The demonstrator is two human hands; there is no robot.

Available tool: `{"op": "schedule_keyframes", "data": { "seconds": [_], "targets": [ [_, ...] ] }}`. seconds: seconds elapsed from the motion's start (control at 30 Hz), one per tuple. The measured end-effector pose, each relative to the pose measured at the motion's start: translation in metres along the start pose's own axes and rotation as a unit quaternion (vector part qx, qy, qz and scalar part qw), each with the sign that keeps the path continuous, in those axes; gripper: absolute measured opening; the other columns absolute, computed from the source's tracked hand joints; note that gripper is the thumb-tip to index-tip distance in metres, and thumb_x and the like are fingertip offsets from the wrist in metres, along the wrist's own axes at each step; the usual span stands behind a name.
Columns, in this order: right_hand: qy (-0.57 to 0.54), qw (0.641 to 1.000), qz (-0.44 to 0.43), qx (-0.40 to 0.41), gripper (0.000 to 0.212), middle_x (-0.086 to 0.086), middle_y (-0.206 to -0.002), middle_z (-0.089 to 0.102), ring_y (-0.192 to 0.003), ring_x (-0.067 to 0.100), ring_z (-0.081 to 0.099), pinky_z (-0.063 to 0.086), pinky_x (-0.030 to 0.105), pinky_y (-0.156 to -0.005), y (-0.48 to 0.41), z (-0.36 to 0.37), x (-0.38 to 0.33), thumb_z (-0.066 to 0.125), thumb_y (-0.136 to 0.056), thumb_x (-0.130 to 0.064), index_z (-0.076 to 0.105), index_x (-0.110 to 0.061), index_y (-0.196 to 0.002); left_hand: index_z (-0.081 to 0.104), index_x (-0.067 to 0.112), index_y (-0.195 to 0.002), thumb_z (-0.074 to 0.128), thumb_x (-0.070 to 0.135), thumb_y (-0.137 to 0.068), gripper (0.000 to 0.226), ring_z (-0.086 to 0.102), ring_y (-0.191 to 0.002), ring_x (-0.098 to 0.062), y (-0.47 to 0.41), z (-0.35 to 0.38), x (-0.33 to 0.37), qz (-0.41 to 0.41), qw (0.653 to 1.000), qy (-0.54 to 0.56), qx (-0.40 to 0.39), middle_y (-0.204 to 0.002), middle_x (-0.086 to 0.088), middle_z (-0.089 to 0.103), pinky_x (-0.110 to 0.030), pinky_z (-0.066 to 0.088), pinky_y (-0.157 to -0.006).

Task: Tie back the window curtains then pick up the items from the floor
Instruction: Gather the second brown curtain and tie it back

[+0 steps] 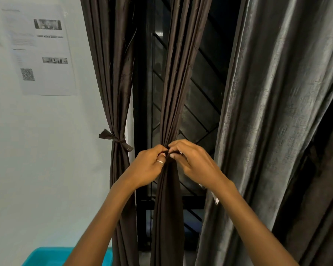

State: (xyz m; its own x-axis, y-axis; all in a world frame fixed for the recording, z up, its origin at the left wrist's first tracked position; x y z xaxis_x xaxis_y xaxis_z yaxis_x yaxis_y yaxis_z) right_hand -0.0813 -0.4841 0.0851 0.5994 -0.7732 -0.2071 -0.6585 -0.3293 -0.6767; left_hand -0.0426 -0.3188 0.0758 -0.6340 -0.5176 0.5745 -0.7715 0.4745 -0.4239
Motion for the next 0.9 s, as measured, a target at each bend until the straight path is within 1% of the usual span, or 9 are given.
{"op": "schedule_keyframes", "data": {
  "seconds": [0.13, 0.23, 0.33, 0.43, 0.53, 0.6, 0.7, 0.8, 0.9],
  "targets": [
    [-0.05, 0.998, 0.026, -0.026, 0.008, -0.009, -0.099, 0.068, -0.09, 0.01, 0.067, 0.057, 0.043, -0.075, -0.009, -0.001, 0.005, 0.06, -0.1, -0.026, 0.061, -0.026, -0.109, 0.058, 0.029, -0.103, 0.045, 0.02, -0.105, 0.016, 0.058, -0.061, -0.012, 0.001, -0.002, -0.003, -0.011, 1.0, 0.027, -0.001, -0.075, -0.002, 0.062, -0.03, 0.049, -0.058],
    [-0.092, 0.993, 0.069, 0.001, 0.008, -0.006, -0.078, 0.066, -0.072, 0.012, 0.066, 0.054, 0.04, -0.066, -0.015, -0.004, 0.007, 0.063, -0.099, -0.026, 0.056, -0.025, -0.102, 0.061, 0.025, -0.105, 0.048, 0.019, -0.103, 0.015, 0.064, -0.061, -0.013, 0.004, -0.002, 0.001, -0.028, 0.998, 0.064, 0.01, -0.077, -0.006, 0.067, -0.03, 0.055, -0.059],
    [-0.125, 0.986, 0.101, 0.035, 0.016, -0.006, -0.072, 0.066, -0.064, 0.011, 0.065, 0.051, 0.03, -0.059, -0.018, -0.002, 0.006, 0.067, -0.097, -0.027, 0.052, -0.024, -0.102, 0.062, 0.02, -0.113, 0.05, 0.018, -0.103, 0.016, 0.068, -0.06, -0.004, 0.005, -0.001, 0.005, -0.04, 0.996, 0.08, 0.027, -0.078, -0.005, 0.07, -0.017, 0.055, -0.058],
    [-0.153, 0.977, 0.131, 0.072, 0.031, -0.003, -0.069, 0.068, -0.056, 0.008, 0.061, 0.047, 0.021, -0.054, -0.017, 0.002, 0.006, 0.073, -0.093, -0.029, 0.046, -0.02, -0.106, 0.061, 0.021, -0.115, 0.051, 0.019, -0.102, 0.016, 0.071, -0.064, -0.008, 0.007, 0.0, 0.005, -0.047, 0.994, 0.087, 0.042, -0.079, -0.003, 0.073, -0.023, 0.06, -0.068],
    [-0.191, 0.961, 0.158, 0.12, 0.041, -0.002, -0.059, 0.059, -0.049, 0.007, 0.051, 0.043, 0.027, -0.049, -0.014, 0.006, 0.006, 0.079, -0.088, -0.028, 0.043, -0.017, -0.103, 0.062, 0.02, -0.114, 0.05, 0.02, -0.103, 0.016, 0.072, -0.066, -0.009, 0.009, 0.001, 0.006, -0.049, 0.992, 0.1, 0.058, -0.077, -0.004, 0.073, -0.026, 0.061, -0.073],
    [-0.184, 0.958, 0.157, 0.152, 0.04, -0.007, -0.055, 0.052, -0.047, 0.004, 0.045, 0.037, 0.023, -0.046, -0.013, 0.008, 0.005, 0.082, -0.086, -0.028, 0.045, -0.017, -0.096, 0.062, 0.018, -0.114, 0.049, 0.021, -0.103, 0.017, 0.072, -0.066, -0.009, 0.01, 0.002, 0.006, -0.048, 0.991, 0.103, 0.071, -0.075, -0.004, 0.073, -0.027, 0.061, -0.073],
    [-0.177, 0.956, 0.142, 0.187, 0.034, -0.014, -0.054, 0.054, -0.047, 0.005, 0.046, 0.034, 0.018, -0.046, -0.012, 0.012, 0.004, 0.082, -0.085, -0.027, 0.049, -0.019, -0.084, 0.062, 0.016, -0.116, 0.05, 0.021, -0.103, 0.019, 0.072, -0.068, -0.009, 0.012, 0.003, 0.006, -0.045, 0.99, 0.111, 0.08, -0.076, -0.002, 0.071, -0.031, 0.062, -0.074],
    [-0.161, 0.955, 0.13, 0.215, 0.025, -0.011, -0.056, 0.058, -0.05, 0.007, 0.053, 0.044, 0.03, -0.048, -0.01, 0.016, 0.004, 0.081, -0.086, -0.029, 0.058, -0.019, -0.086, 0.062, 0.02, -0.115, 0.056, 0.025, -0.1, 0.016, 0.071, -0.072, -0.008, 0.014, 0.005, 0.006, -0.03, 0.992, 0.1, 0.075, -0.083, 0.004, 0.071, -0.029, 0.061, -0.074],
    [-0.13, 0.959, 0.11, 0.225, 0.017, -0.007, -0.064, 0.064, -0.059, 0.01, 0.062, 0.051, 0.028, -0.056, -0.008, 0.019, 0.004, 0.077, -0.09, -0.029, 0.068, -0.015, -0.09, 0.063, 0.023, -0.117, 0.063, 0.03, -0.097, 0.021, 0.069, -0.08, -0.003, 0.015, 0.006, 0.005, -0.013, 0.995, 0.067, 0.077, -0.093, 0.011, 0.07, -0.021, 0.058, -0.078]
  ]
}}
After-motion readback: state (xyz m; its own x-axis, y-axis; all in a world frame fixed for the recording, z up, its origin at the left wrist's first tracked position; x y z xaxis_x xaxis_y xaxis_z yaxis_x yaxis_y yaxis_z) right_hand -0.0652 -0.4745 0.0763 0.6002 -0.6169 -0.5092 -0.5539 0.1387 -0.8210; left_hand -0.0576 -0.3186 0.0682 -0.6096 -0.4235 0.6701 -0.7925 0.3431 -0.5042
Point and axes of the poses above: each hand's wrist, its own y-axis away from the middle knuckle, its own z-axis out of the palm, x = y × z, the point moved 3 cm from there along -y, towards the middle knuckle
